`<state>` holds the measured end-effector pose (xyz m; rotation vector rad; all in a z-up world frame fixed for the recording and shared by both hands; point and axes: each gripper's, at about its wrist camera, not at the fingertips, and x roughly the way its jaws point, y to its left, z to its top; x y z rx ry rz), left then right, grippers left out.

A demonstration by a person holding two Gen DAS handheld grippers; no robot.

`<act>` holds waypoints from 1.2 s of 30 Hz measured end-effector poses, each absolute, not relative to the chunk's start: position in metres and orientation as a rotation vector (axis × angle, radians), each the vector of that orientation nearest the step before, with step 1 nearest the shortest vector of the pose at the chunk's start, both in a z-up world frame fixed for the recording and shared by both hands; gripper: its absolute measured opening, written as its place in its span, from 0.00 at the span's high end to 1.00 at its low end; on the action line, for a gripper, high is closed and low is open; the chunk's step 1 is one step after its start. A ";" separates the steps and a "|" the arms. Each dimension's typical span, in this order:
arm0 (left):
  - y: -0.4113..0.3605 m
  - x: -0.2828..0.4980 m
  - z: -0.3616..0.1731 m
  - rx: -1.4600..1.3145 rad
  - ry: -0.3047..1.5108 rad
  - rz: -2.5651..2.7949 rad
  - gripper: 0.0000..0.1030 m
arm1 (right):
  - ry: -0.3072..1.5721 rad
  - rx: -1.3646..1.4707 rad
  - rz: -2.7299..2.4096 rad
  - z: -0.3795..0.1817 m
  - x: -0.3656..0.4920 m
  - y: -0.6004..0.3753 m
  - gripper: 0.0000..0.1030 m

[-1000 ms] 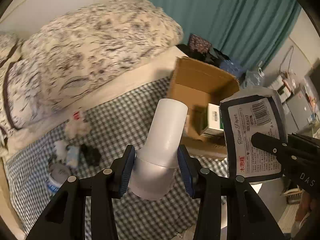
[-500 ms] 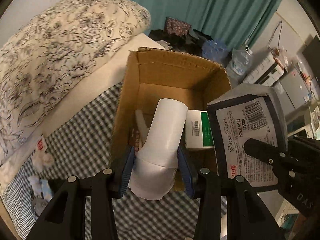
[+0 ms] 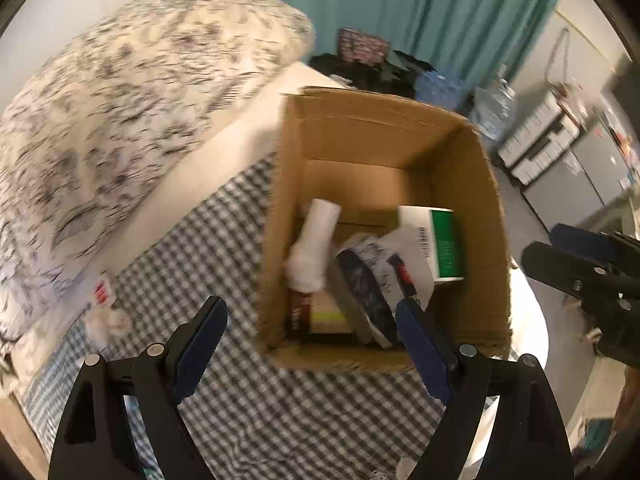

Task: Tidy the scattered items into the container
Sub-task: 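Withdraw both tools from the cardboard box back over the remaining items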

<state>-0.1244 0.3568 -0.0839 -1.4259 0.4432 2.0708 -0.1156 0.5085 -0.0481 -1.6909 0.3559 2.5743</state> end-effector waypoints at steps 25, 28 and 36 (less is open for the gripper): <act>0.045 -0.060 -0.025 -1.591 0.054 2.624 0.11 | 0.056 -1.811 2.992 -0.005 -0.061 0.295 0.40; 0.003 -0.047 -0.031 -1.646 -0.006 2.671 0.11 | 0.016 -1.835 3.029 -0.005 -0.056 0.266 0.40; -0.074 -0.019 -0.054 -1.737 -0.118 2.696 0.10 | -0.064 -1.902 3.061 -0.013 -0.040 0.198 0.40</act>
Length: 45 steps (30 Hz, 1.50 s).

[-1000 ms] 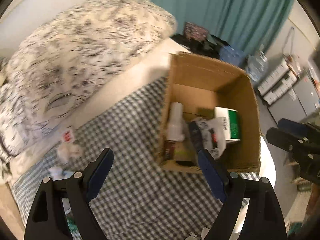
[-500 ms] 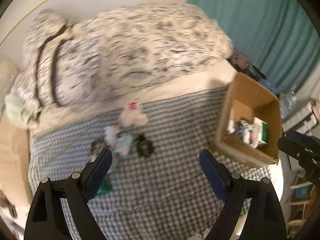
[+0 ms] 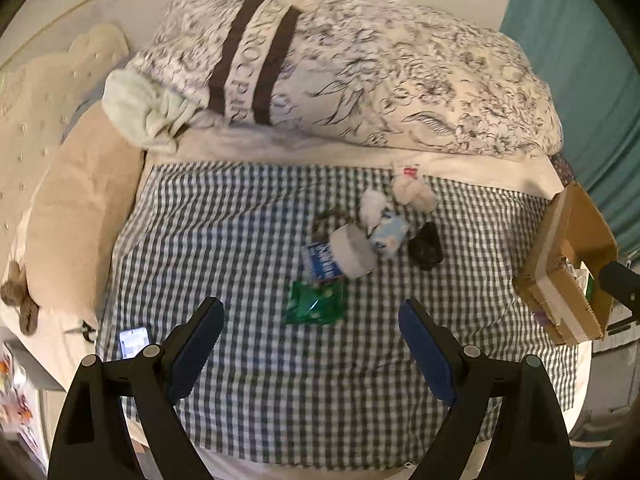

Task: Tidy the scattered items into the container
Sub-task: 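Withdraw both tools from the cardboard box back over the remaining items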

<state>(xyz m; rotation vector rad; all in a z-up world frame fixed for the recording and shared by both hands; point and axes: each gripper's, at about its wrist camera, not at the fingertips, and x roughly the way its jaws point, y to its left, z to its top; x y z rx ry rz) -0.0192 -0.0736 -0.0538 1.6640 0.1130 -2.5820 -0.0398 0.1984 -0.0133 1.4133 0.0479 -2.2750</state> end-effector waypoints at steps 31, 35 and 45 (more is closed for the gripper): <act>-0.087 -0.057 -0.233 1.925 0.248 -2.388 0.10 | 0.200 1.683 -2.203 -0.163 -0.099 0.133 0.08; -0.088 -0.066 -0.258 1.952 0.275 -2.341 0.10 | 0.197 1.718 -2.181 -0.185 -0.116 0.134 0.08; -0.073 -0.085 -0.293 1.985 0.238 -2.331 0.10 | 0.215 1.767 -2.107 -0.232 -0.147 0.122 0.08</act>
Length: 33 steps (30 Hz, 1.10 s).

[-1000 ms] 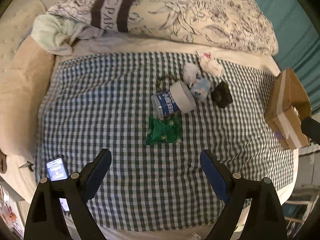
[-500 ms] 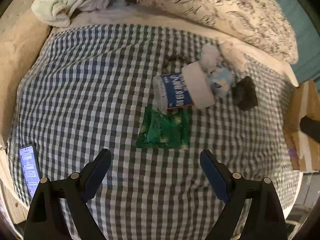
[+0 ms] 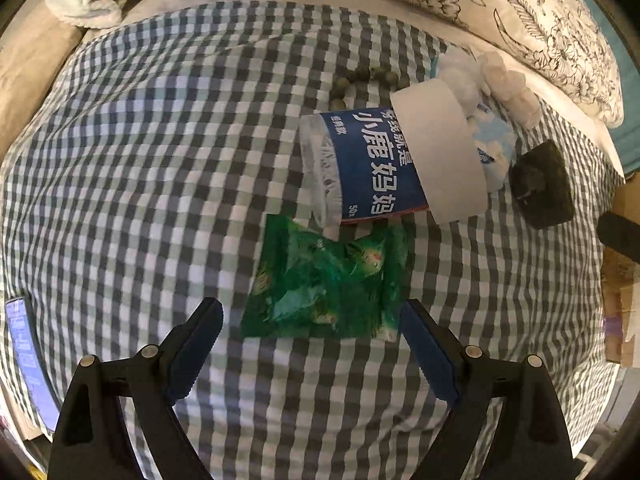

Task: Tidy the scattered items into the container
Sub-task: 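Grasp the green snack bag with the left tool while the right tool grasps the black object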

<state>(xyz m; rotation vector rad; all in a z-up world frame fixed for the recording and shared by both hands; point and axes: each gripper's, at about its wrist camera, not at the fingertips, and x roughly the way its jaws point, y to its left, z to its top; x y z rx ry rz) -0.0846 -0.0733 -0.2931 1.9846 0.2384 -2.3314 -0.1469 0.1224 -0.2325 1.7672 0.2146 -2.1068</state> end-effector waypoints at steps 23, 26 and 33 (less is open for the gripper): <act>-0.070 -0.083 -0.307 1.972 0.264 -2.321 0.50 | 0.263 1.773 -2.016 -0.289 -0.193 0.114 0.47; -0.074 -0.080 -0.298 1.964 0.300 -2.339 0.61 | 0.242 1.764 -2.023 -0.276 -0.188 0.120 0.48; -0.073 -0.064 -0.263 1.892 0.318 -2.392 0.61 | 0.219 1.718 -2.027 -0.236 -0.173 0.136 0.74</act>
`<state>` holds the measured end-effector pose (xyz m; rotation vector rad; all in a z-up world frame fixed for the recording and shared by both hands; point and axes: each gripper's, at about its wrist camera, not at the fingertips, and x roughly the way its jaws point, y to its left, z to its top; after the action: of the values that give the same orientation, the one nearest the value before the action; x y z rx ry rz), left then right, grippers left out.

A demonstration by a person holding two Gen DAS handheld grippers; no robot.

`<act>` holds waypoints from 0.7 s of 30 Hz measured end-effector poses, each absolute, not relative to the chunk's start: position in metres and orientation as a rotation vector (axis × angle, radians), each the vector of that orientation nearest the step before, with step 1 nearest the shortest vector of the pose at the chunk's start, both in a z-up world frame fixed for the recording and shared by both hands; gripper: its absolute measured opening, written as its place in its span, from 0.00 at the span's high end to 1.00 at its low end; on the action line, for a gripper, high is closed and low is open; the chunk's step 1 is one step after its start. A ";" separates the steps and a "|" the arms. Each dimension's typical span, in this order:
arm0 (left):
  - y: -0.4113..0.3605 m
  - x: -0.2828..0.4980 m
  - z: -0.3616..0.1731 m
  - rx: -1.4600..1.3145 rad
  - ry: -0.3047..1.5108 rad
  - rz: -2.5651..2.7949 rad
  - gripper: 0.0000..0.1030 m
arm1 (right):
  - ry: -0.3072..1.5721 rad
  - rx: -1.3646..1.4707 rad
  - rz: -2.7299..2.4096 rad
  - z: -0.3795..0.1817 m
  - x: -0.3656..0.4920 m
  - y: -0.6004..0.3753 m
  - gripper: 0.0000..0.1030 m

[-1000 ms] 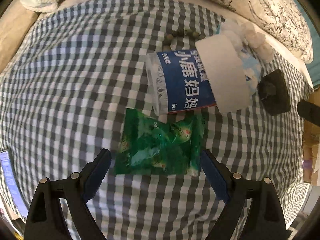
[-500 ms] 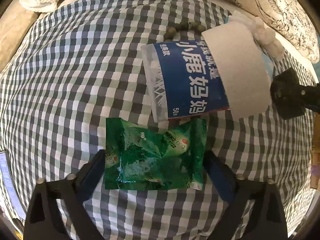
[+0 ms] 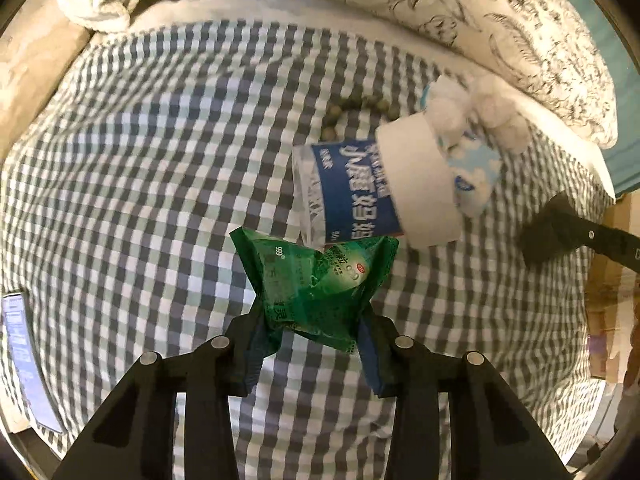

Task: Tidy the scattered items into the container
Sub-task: 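Grasp the green snack bag with the left tool while the right tool grasps the black object, then carry the green bag and black object to the cardboard box with both tools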

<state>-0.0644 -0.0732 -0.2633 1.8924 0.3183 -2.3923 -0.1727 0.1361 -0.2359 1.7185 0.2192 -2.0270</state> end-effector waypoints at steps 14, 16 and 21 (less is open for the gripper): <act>-0.075 -0.033 -0.201 1.819 0.312 -2.468 0.61 | 0.171 1.724 -1.997 -0.196 -0.096 0.174 0.77; -0.073 -0.028 -0.190 1.802 0.307 -2.484 0.61 | 0.169 1.712 -2.001 -0.184 -0.085 0.179 0.78; -0.077 -0.011 -0.158 1.761 0.304 -2.538 0.61 | 0.186 1.686 -2.007 -0.158 -0.062 0.186 0.91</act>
<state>-0.0108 -0.0767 -0.1577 1.7615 0.3042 -2.5380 -0.0620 0.1861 -0.1576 1.6863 0.1865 -2.0066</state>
